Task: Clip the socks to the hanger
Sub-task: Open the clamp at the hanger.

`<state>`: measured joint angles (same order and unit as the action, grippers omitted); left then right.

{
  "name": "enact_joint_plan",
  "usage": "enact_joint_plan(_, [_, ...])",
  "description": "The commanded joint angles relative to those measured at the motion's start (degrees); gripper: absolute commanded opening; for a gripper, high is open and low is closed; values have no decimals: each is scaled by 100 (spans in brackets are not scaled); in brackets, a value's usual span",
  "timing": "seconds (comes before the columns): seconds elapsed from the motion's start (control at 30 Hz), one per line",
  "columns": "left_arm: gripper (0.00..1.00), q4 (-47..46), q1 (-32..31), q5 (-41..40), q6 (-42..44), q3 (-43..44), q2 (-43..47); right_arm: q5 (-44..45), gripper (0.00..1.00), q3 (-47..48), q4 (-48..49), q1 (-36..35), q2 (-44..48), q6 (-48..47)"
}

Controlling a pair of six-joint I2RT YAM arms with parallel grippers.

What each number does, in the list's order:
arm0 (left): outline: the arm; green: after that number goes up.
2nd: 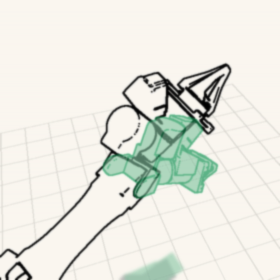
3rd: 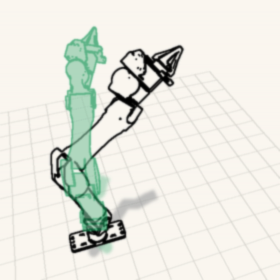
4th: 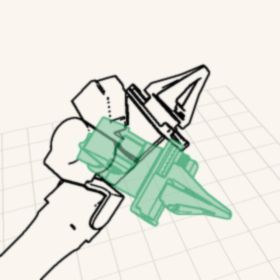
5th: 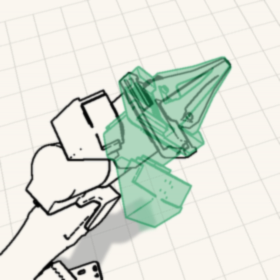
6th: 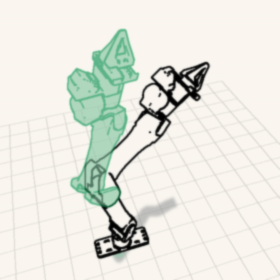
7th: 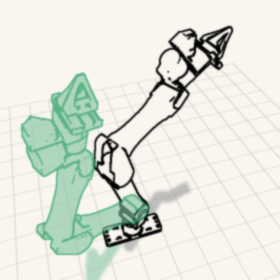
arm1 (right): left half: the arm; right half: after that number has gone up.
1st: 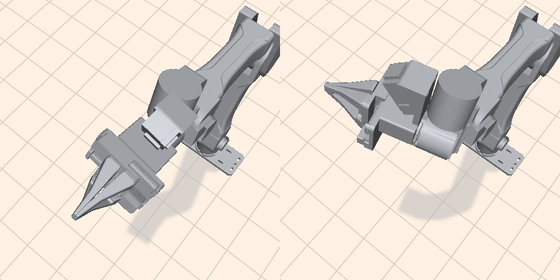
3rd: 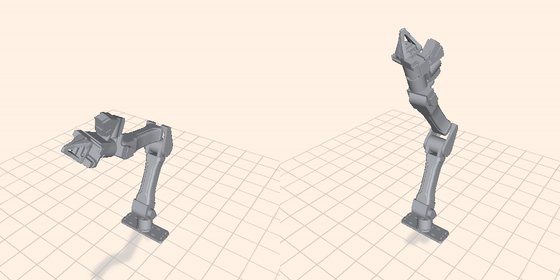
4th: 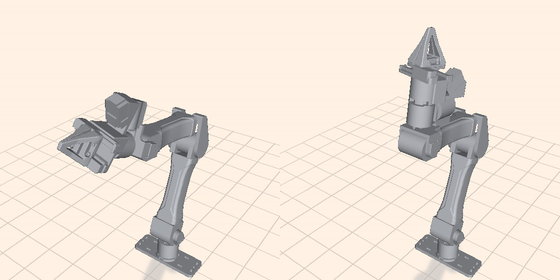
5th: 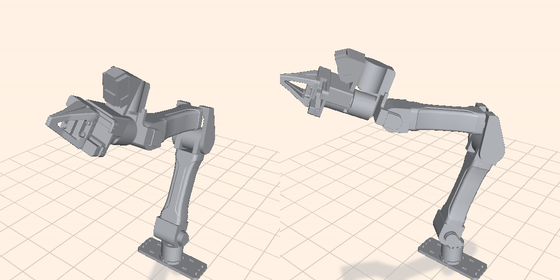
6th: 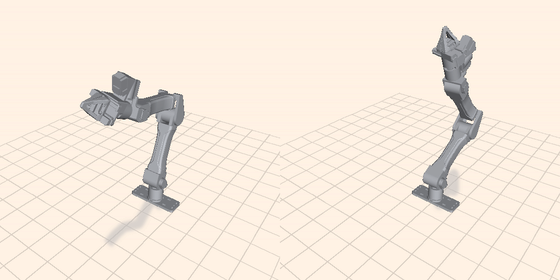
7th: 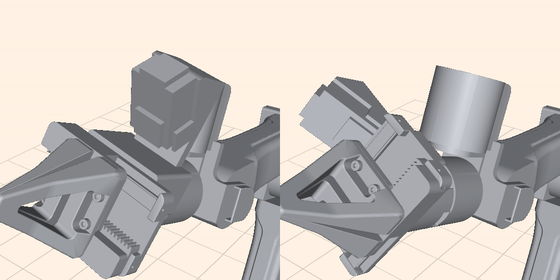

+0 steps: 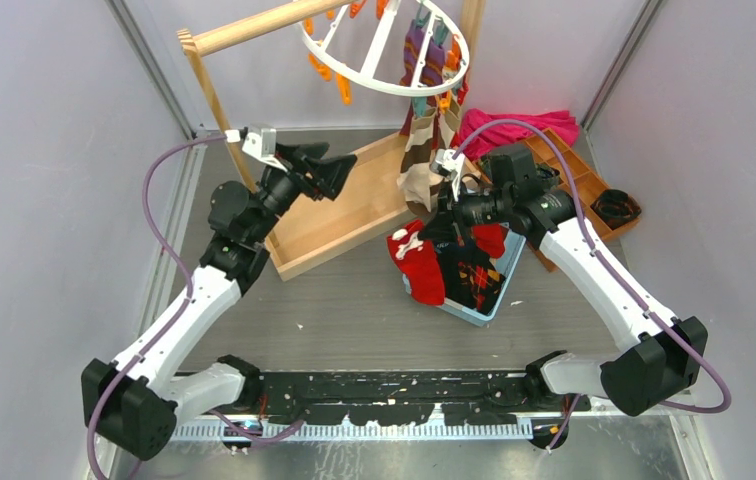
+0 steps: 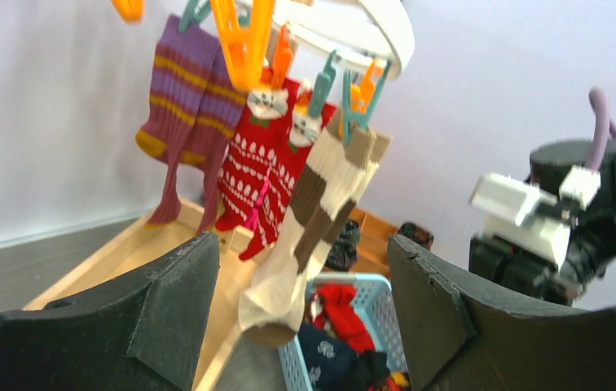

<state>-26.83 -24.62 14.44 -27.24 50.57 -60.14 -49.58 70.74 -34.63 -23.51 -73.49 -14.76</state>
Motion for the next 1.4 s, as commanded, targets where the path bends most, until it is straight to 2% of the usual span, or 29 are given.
enact_joint_plan(0.0, [76, -582, 43, -508, -195, 597, -370, -76, 1, 212, 59, 13, 210, -72])
enact_joint_plan(0.23, [76, -438, 77, -820, -211, 1476, -1081, -111, 1, 201, 53, 14, 205, -67])
enact_joint_plan(0.47, [72, -343, 166, -701, -124, 1996, -1519, -126, 1, 212, 36, 18, 224, -68])
enact_joint_plan(1.03, [61, -538, 265, -711, -30, 2712, -2261, -166, 1, 218, 18, 16, 213, -67])
enact_joint_plan(1.37, [56, -887, 266, -644, 79, 2772, -2366, -166, 1, 230, 1, 15, 201, -78])
